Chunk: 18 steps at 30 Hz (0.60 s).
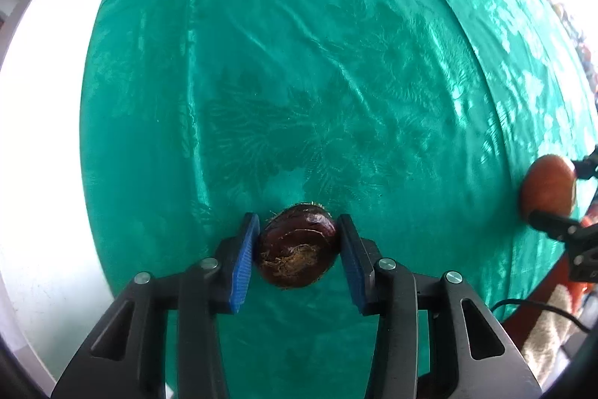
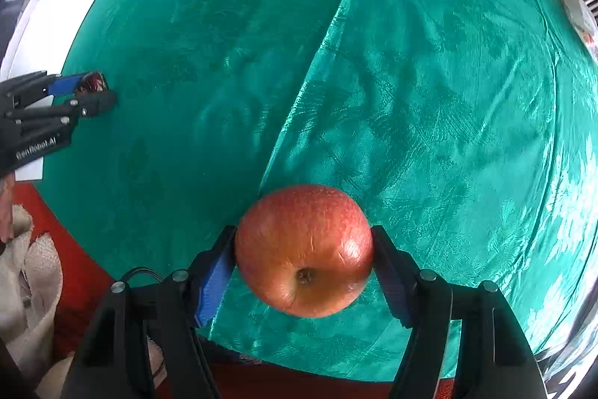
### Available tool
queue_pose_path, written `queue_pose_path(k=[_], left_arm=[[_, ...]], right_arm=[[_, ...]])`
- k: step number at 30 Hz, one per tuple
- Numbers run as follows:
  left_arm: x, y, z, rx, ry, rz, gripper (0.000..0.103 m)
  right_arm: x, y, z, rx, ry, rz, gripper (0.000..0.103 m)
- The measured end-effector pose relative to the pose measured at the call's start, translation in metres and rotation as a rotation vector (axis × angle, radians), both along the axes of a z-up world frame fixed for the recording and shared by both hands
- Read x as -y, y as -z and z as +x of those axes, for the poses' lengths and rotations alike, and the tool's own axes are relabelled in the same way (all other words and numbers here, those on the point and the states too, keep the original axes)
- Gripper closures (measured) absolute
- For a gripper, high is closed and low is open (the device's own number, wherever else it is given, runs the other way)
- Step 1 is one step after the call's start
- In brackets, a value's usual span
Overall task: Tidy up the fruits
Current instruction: 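Carry the brown fruit and red apple into the tray and open both grippers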
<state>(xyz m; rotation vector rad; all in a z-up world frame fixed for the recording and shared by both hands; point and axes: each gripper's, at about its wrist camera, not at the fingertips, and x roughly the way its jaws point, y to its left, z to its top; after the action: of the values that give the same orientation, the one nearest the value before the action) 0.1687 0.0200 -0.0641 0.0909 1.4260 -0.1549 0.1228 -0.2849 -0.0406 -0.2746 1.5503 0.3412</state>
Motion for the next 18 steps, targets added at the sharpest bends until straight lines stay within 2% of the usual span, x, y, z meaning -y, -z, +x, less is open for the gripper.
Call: queue_pose_path(k=[2, 4, 8, 11, 13, 15, 18], left_arm=[[-0.005, -0.010, -0.002, 0.022, -0.001, -0.004, 0.060], [-0.011, -0.028, -0.006, 0.041, -0.001, -0.046, 0.060], [-0.039, -0.090, -0.015, 0.111, -0.008, -0.154, 0.059], [-0.087, -0.145, -0.017, 0.205, -0.059, -0.186, 0.059], [-0.131, -0.176, -0.019, 0.270, -0.126, -0.173, 0.059], [-0.181, -0.195, -0.020, 0.320, -0.217, -0.130, 0.059], [-0.247, -0.192, -0.027, 0.340, -0.353, -0.058, 0.059]], right_arm=[[-0.001, -0.008, -0.003, 0.012, 0.001, 0.034, 0.034], [-0.004, -0.026, -0.006, 0.017, 0.005, 0.093, 0.034], [-0.033, -0.071, -0.001, 0.055, -0.029, 0.179, 0.034], [-0.074, -0.110, 0.011, 0.090, -0.073, 0.255, 0.034], [-0.111, -0.138, 0.019, 0.128, -0.115, 0.311, 0.034], [-0.155, -0.164, 0.025, 0.169, -0.164, 0.371, 0.034], [-0.232, -0.185, 0.033, 0.211, -0.244, 0.465, 0.034]])
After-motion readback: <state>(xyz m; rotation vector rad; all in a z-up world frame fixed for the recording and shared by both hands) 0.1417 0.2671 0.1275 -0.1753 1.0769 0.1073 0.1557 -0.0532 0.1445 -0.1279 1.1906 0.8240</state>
